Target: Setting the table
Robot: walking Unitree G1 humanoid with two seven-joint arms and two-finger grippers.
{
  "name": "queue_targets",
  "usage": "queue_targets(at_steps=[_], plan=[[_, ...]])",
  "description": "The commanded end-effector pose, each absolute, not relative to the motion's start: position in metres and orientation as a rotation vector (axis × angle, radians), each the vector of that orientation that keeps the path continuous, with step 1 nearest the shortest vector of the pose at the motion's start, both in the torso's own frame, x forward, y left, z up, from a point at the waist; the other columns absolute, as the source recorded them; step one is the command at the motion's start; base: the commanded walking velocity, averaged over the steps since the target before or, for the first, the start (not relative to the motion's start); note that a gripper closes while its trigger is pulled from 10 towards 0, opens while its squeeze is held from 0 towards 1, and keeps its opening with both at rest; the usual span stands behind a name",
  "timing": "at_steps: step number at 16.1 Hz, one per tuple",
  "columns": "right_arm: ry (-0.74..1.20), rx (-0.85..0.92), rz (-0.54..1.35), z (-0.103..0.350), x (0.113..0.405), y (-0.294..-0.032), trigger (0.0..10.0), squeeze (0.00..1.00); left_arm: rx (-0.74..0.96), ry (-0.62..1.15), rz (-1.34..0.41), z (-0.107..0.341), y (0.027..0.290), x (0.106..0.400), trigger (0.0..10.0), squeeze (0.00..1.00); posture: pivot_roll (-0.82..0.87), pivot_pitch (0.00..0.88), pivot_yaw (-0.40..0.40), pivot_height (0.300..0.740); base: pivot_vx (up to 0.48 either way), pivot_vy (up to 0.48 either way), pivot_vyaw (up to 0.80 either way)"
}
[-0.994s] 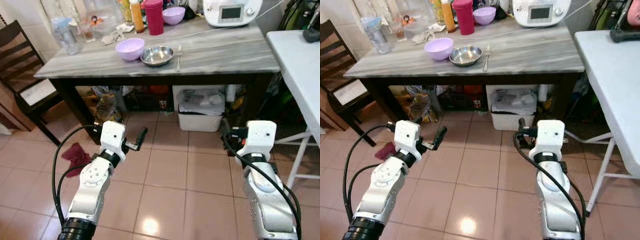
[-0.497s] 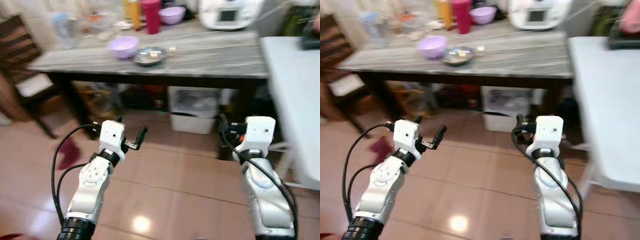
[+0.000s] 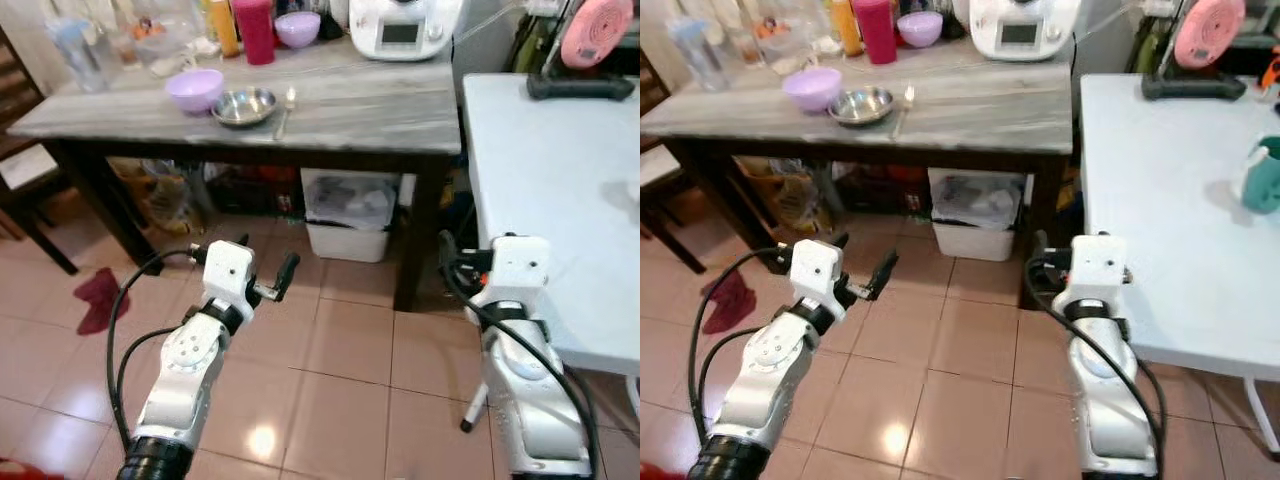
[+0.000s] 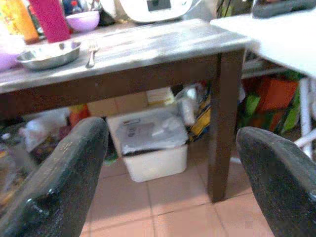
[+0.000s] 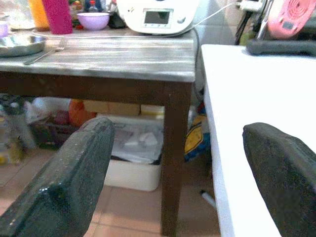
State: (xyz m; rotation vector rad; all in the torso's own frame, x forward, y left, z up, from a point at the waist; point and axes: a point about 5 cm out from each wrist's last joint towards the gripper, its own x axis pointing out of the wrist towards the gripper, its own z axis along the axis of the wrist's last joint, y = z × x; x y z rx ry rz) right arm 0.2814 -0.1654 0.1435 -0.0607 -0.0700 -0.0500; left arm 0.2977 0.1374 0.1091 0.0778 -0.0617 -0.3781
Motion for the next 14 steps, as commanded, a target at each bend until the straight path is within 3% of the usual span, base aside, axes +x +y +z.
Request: queue_targets(at_steps=[1,9,14], plan=[[-0.072,-0.066,-0.043,0.1451,0.2816,-0.1653,10.0,0.0,0.073,-0.065,-0.373,0.1109,0.1386,0.2983,10.0,0.0,-0.21,0.081,0.121,0.74,0.0,-0.319,0.0],[-0.071,-0.07,-0.048,0.1446,0.2814,-0.1658,10.0,0.0,0.072,-0.064,-0.382,0.1108,0.1372,0.2972,10.0,0.0,-0.21,0.087,0.123,0.74,0.0,-0.317,0.0],[-0.069,-0.076,-0.056,0.1446,0.2818,-0.1673,10.0,0.0,0.045,-0.07,-0.391,0.1118,0.1351,0.2973,10.0,0.0,-0.21,0.089,0.119,0.74,0.0,0.0,0.0]])
